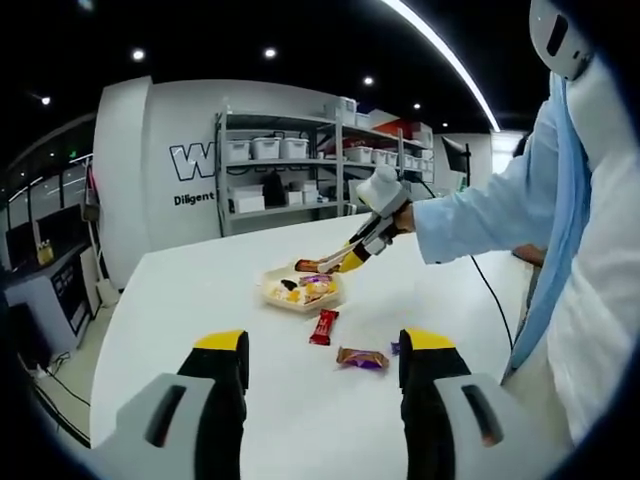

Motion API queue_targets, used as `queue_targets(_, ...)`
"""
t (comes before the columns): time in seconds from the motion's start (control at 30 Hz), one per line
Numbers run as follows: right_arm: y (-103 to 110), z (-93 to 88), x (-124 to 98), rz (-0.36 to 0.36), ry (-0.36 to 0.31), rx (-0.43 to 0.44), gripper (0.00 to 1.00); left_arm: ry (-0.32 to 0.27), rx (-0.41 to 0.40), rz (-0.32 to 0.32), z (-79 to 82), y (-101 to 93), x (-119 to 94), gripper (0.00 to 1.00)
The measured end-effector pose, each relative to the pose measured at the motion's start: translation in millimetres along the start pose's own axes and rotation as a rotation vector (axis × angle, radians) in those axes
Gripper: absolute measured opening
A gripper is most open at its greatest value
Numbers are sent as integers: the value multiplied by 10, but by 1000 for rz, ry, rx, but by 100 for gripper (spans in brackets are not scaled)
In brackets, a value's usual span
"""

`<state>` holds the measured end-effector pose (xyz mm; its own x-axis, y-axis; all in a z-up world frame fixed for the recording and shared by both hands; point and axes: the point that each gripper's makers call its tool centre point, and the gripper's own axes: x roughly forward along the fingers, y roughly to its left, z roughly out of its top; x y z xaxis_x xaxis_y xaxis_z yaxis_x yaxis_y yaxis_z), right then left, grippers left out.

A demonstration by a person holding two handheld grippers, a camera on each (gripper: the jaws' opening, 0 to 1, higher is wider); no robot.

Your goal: Place the target food into the container with the food tongs after gripping and lifting it, then release it inside without dropping or visibly crushing the food.

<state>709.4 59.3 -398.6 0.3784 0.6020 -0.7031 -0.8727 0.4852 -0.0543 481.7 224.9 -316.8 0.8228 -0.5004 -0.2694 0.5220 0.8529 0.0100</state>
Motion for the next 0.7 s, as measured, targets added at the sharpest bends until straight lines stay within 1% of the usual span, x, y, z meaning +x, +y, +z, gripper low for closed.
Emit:
queue_targets(0.07, -77, 27, 7, -9, 1, 2, 15, 2, -2, 4, -3, 14, 6, 59)
queue_targets(0.1, -200, 58, 49, -10, 1, 3, 15, 3, -3, 5, -4, 20, 8, 59)
queue_targets(0.13, -245, 75, 57, -14, 2, 4, 15, 3, -5, 6, -1, 21, 12, 58)
queue_targets(0.17, -237, 78, 48, -16, 2, 3, 15, 4, -5, 8, -1, 25, 14, 59)
queue_targets(0.27, -318, 99, 61, -26, 4, 7, 15, 8, -6, 12, -3, 42, 21, 58)
queue_targets(0.3, -431, 120, 102, -31, 5, 14, 15, 8, -6, 15, -1, 48, 23, 59)
queue_targets(0.47, -469, 92, 112, -49, 8, 22, 17, 15, -7, 22, -6, 64, 26, 58)
queue_targets(0.5, -537, 101, 151, -60, -6, 13, 18, 15, -7, 25, -5, 67, 27, 59)
queue_targets(0.57, -575, 118, 150, -68, -25, 14, 20, 15, -8, 26, 0, 69, 28, 58)
queue_targets(0.63, -570, 133, 143, -52, -38, 33, 21, 13, -7, 27, 8, 72, 30, 59)
queue_targets(0.7, -573, 103, 150, -54, -27, 27, 20, 12, -8, 27, 15, 66, 37, 58)
